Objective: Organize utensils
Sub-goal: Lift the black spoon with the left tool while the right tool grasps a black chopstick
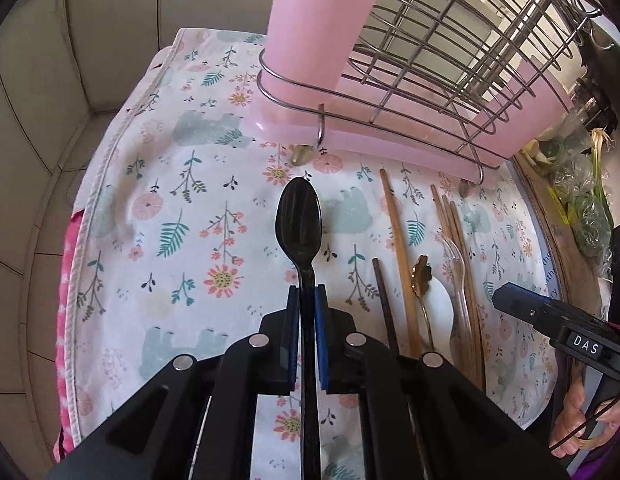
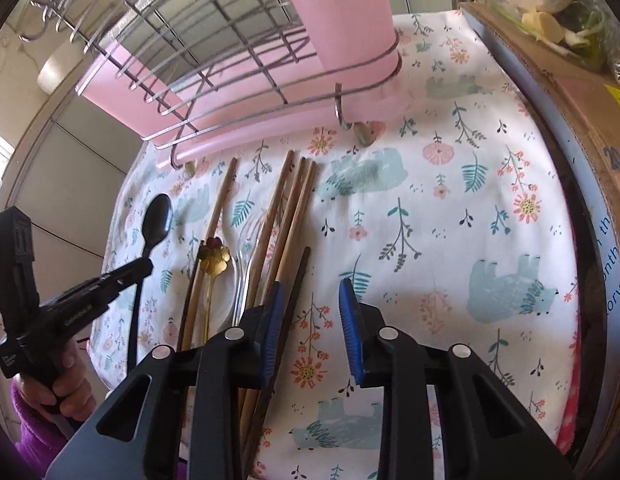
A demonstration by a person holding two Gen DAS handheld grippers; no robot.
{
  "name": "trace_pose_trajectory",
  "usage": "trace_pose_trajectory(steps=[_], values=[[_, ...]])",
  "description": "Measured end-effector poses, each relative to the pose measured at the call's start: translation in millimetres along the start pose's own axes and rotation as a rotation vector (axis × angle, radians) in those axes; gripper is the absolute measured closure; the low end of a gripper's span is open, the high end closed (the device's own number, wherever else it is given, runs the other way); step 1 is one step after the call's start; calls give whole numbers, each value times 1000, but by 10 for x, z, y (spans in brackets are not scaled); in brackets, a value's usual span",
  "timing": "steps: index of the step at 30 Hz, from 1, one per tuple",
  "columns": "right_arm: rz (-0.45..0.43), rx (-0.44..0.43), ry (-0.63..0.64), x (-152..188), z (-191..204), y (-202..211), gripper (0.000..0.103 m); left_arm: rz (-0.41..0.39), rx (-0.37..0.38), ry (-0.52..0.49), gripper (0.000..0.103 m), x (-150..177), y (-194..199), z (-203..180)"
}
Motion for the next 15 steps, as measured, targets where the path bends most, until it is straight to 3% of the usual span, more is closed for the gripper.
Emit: trace_pose_trajectory(steps=[3,15], values=[[30,35,18,27,29,-100,75,-5,-36,-18,96,-3,1,55],[58,159,127,43,277,-364,75,21,-47,-24,95,-17,-108,47]])
Point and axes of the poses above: each gripper's, at about its wrist camera, not at the fingertips, and y roughly against the way its jaws point, z to its left, x to its underside, the point moved 7 cm from there along -y, roughly the way its jaws point, and after that the axes turned 4 degrees about z, right-handed, at the moved point
